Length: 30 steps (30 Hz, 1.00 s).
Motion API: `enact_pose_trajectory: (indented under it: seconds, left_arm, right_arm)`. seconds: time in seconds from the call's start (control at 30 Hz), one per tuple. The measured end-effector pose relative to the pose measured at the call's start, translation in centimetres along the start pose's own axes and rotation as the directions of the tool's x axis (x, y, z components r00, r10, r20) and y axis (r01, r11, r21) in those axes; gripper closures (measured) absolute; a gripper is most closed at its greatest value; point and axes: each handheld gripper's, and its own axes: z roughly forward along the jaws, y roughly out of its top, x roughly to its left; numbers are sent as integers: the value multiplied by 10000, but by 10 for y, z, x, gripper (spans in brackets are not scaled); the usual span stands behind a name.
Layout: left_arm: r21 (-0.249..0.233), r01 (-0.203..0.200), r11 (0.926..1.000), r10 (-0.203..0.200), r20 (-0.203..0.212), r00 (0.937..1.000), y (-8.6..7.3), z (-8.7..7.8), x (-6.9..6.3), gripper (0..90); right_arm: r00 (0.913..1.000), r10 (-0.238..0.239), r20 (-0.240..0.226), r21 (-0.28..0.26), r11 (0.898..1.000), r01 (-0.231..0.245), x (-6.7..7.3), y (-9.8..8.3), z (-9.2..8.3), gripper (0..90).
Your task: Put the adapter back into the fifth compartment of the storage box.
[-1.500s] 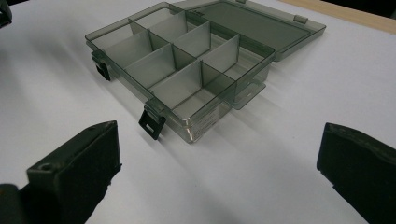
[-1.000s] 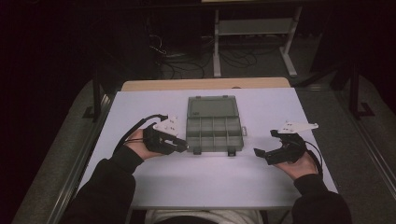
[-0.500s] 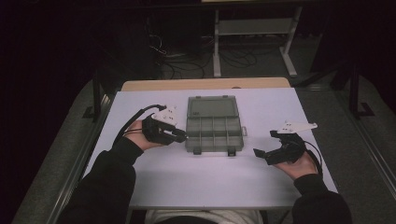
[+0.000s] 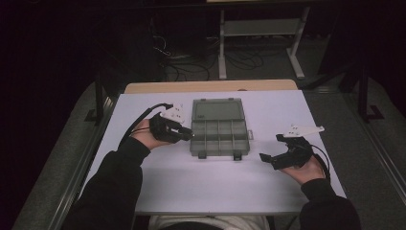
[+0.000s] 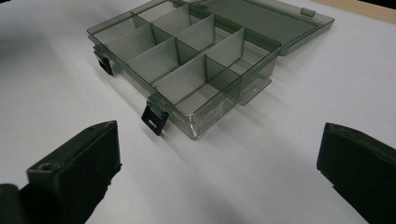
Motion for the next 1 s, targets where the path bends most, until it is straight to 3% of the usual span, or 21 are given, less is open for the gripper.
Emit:
enact_pose_trajectory:
  seconds: [0.57,1.0]
  left_arm:
    - [268,16,9996,-17,29,10000,3,17,5,764]
    - [538,-153,9984,141,212,9997,6,41,6,764]
  right_arm:
    - [10000,-1,-47,1,10000,1,0,0,0,0]
    - [10000,34,-61,62,10000,-33,0,0,1,0]
